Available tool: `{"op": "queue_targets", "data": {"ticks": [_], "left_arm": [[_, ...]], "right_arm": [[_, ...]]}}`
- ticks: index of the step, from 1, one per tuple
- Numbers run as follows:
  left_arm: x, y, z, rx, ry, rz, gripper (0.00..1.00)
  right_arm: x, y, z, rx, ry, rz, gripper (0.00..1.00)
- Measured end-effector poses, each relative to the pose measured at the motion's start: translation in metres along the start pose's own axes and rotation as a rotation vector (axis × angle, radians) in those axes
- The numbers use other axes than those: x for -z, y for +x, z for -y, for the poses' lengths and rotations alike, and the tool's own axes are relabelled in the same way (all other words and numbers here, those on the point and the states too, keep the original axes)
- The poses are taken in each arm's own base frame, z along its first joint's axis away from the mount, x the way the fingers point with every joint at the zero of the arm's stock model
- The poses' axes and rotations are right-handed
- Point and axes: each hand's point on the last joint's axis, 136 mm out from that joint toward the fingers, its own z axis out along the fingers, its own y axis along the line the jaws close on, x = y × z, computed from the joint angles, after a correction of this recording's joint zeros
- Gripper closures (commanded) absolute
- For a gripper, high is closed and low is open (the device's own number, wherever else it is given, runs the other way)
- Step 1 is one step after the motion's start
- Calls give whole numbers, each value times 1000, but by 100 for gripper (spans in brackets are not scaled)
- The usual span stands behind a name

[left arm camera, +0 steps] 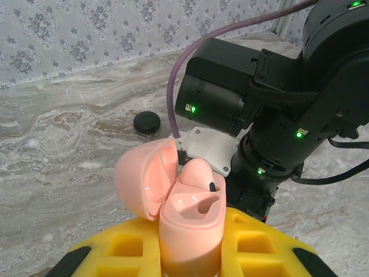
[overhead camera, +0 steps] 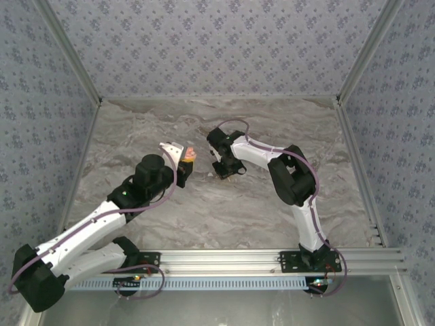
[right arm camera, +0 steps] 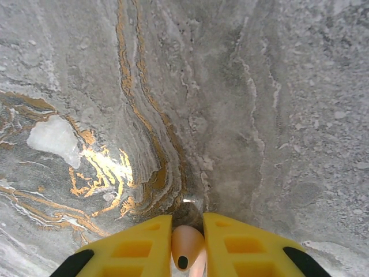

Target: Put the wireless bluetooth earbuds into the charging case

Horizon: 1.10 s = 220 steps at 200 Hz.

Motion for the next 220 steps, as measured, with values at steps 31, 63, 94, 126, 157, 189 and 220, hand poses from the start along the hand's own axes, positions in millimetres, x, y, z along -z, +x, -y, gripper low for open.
{"op": "queue_targets", "data": {"ticks": [31, 63, 94, 126, 157, 189, 220], "left_arm": [[-6, 3, 3, 0, 15, -12, 83], [-15, 8, 7, 14, 36, -27, 82], [-30, 15, 12, 38, 59, -49, 82], [-46, 22, 17, 76, 80, -58, 82], [-61, 35, 21, 111, 104, -65, 82], [-72, 52, 22, 136, 117, -71, 82], [-78, 54, 25, 148, 141, -45, 81]], "right_arm": [[1, 0, 2, -31, -32, 18, 81], [4, 3, 7, -89, -115, 49, 81], [14, 4, 18, -167, -196, 96, 81], [35, -4, 26, -223, -276, 185, 81], [56, -11, 31, -260, -349, 264, 81], [78, -17, 35, -282, -402, 334, 81], [108, -24, 36, -289, -454, 417, 81]]}}
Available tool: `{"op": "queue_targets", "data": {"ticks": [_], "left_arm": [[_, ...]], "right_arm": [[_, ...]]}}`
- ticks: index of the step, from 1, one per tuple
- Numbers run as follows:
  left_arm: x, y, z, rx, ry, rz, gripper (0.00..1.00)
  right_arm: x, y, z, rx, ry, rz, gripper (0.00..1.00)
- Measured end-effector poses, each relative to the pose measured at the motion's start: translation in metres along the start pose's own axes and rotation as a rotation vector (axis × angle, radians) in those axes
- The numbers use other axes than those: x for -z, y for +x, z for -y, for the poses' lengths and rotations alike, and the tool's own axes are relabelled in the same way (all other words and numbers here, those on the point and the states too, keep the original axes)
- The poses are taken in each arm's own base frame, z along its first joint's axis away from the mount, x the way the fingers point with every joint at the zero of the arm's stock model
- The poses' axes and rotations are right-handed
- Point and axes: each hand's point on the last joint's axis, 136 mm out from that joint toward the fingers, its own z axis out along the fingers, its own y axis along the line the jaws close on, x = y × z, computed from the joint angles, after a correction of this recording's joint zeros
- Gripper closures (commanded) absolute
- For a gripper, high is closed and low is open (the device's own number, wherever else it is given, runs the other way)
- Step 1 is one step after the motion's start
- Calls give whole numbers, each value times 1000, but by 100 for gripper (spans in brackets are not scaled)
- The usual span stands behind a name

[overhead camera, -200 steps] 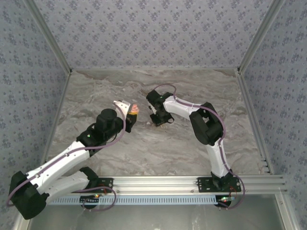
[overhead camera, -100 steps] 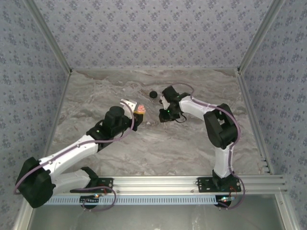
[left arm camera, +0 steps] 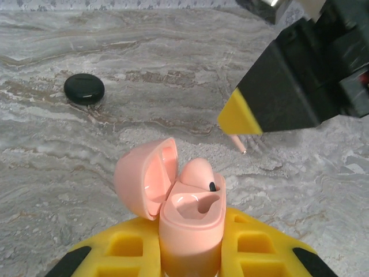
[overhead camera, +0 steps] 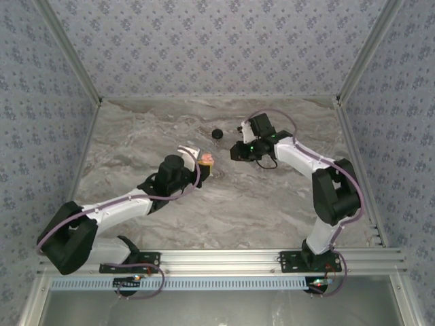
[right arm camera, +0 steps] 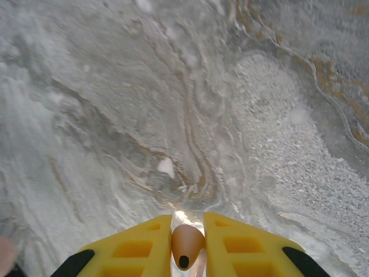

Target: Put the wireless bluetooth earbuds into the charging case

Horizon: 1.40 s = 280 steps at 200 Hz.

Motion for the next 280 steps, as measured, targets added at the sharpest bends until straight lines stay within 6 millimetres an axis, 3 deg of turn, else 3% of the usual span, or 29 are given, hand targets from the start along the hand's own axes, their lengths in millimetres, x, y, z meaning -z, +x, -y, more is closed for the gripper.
{"op": "queue_targets", "data": {"ticks": [53, 140, 207, 280], "left_arm": [[-6, -4, 9, 10, 63, 48, 81], [-5, -22, 28, 37, 172, 131, 81], [-2, -33, 38, 52, 224, 170, 82], [-1, -35, 46, 69, 257, 168, 82]], "right_arm": [[37, -23, -32, 48, -95, 112, 80], [86, -39, -80, 148, -222, 235, 80], [98, -34, -119, 236, -297, 267, 80], [99, -30, -132, 280, -321, 273, 80]]}}
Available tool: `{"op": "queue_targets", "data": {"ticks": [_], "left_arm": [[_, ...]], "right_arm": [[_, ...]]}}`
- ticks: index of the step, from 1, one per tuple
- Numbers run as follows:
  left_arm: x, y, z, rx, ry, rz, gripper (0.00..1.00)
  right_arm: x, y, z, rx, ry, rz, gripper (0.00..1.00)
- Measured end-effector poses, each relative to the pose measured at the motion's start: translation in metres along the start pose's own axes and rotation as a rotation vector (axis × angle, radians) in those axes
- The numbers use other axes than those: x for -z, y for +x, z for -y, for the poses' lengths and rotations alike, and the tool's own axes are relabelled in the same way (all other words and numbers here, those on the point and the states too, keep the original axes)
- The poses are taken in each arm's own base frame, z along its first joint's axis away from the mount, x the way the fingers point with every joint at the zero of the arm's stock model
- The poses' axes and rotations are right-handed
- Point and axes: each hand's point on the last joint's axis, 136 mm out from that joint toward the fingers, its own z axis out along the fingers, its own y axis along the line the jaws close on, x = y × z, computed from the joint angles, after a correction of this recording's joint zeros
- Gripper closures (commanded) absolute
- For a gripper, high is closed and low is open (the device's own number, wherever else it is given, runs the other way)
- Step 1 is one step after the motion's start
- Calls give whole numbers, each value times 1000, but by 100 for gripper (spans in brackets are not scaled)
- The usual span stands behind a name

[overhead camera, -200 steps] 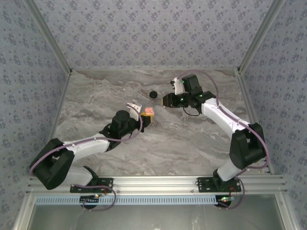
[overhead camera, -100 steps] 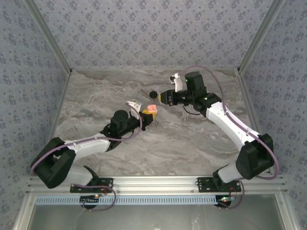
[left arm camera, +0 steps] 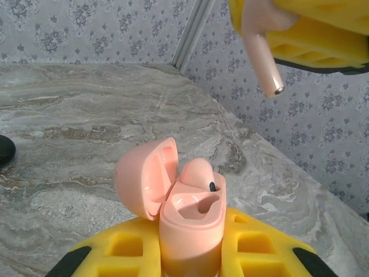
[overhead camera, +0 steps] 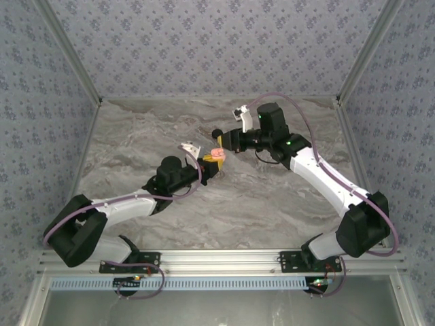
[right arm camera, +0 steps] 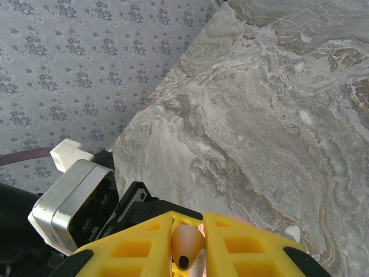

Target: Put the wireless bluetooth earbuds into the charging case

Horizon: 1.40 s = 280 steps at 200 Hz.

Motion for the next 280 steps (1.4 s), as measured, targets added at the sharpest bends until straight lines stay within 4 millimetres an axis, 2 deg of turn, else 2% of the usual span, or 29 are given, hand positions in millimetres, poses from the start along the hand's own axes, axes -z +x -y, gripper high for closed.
{"op": "queue_targets", "data": {"ticks": [111, 280], "left_arm": [[2, -23, 10, 15, 21, 46, 82], [4, -30, 15, 32, 24, 49, 82]], "right_arm": [[-4, 4, -10, 37, -21, -12, 80], [-6, 6, -13, 54, -27, -17, 80]]}}
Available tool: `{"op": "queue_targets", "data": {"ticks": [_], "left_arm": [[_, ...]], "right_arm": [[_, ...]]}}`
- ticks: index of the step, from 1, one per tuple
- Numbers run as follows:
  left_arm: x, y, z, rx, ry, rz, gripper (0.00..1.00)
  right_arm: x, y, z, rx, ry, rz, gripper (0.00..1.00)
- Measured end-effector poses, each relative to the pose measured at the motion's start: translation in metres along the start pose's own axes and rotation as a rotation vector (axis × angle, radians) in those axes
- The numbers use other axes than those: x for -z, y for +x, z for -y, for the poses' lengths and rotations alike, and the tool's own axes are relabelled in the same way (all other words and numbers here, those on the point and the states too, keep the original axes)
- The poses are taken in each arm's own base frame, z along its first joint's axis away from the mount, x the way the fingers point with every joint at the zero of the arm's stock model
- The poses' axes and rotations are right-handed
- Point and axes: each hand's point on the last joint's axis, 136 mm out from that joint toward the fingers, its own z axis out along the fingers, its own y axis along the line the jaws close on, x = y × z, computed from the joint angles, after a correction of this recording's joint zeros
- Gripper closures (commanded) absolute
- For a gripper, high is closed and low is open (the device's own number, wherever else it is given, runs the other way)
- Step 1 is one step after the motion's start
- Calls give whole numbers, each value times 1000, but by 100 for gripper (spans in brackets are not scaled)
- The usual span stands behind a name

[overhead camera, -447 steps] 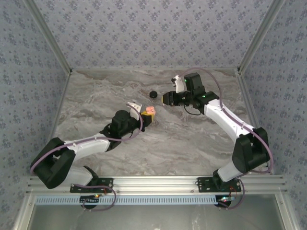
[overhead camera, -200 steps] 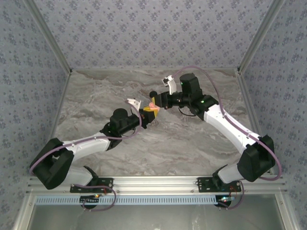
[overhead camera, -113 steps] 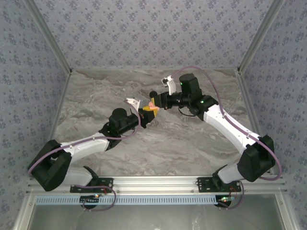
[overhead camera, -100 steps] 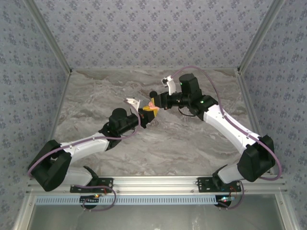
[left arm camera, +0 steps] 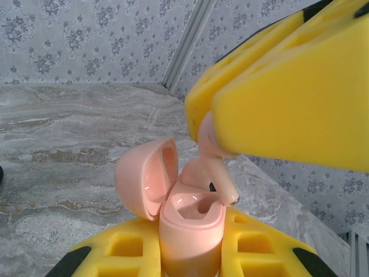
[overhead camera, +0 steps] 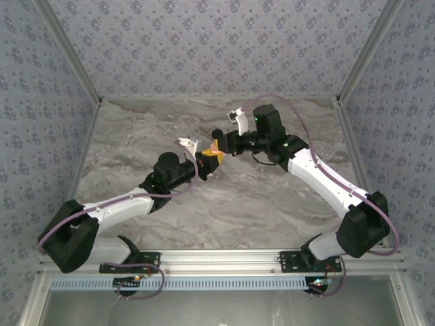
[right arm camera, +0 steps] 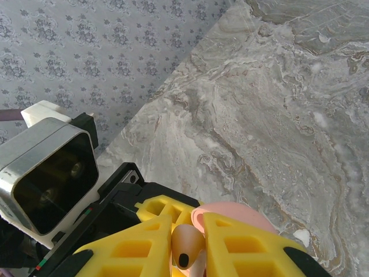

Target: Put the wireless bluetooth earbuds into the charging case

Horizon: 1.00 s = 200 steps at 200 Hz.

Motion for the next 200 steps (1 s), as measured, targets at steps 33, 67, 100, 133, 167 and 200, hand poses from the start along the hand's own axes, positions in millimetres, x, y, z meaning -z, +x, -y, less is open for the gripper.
{"op": "queue_targets", "data": {"ticks": [33, 67, 100, 133, 167, 200], "left_arm": [[0, 0, 0, 0, 2, -3, 82], [1, -1, 1, -1, 4, -1, 82], [1, 0, 2, 0, 6, -6, 82], [1, 0, 4, 0, 16, -9, 82], [0, 1, 5, 1, 20, -13, 82], [0, 1, 6, 1, 22, -14, 82]], "right_arm": [[0, 0, 0, 0, 0, 0, 80], [0, 0, 0, 6, 0, 0, 80], [0, 0, 1, 7, 3, 1, 80], [0, 0, 1, 7, 4, 1, 80], [0, 0, 1, 7, 6, 1, 80], [-1, 0, 0, 9, 4, 0, 81]]}}
